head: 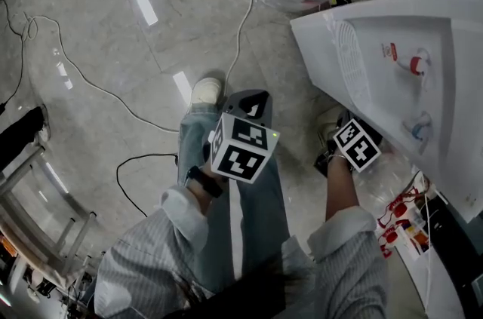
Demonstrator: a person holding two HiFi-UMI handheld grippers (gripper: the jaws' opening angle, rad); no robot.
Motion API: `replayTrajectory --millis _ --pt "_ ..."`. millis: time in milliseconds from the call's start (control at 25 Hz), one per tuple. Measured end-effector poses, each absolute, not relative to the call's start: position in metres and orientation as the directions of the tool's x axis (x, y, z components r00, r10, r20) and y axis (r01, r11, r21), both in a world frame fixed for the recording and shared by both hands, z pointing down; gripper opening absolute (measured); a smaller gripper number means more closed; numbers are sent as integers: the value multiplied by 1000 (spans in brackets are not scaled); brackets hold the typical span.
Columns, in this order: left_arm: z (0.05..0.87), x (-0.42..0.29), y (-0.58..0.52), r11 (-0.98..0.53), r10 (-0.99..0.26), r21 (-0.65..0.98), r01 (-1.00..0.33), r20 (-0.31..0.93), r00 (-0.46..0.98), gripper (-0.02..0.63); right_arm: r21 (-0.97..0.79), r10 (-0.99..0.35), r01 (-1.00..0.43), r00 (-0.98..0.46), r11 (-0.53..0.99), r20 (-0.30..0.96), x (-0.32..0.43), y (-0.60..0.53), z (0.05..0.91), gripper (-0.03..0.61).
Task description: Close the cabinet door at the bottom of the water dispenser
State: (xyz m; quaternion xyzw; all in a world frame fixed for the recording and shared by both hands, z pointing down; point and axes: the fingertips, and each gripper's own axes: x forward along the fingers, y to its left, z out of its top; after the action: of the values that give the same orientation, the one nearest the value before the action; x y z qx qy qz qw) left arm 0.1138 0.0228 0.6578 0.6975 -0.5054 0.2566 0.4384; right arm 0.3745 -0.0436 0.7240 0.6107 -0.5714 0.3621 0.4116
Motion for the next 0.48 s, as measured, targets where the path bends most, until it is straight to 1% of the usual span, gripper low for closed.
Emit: replayTrajectory --millis 240,360,480 --pt "613 97 14 -154 -477 345 -926 795 376 11 38 -410 -999 39 -11 911 331 -34 680 141" --pt "581 86 12 -162 -476 357 -920 789 390 11 -11 -426 -1000 -21 25 904 296 -36 641 133" --pt "539 72 2 -209 -485 360 -909 769 416 11 -81 -481 -995 -97 52 871 256 -51 591 124"
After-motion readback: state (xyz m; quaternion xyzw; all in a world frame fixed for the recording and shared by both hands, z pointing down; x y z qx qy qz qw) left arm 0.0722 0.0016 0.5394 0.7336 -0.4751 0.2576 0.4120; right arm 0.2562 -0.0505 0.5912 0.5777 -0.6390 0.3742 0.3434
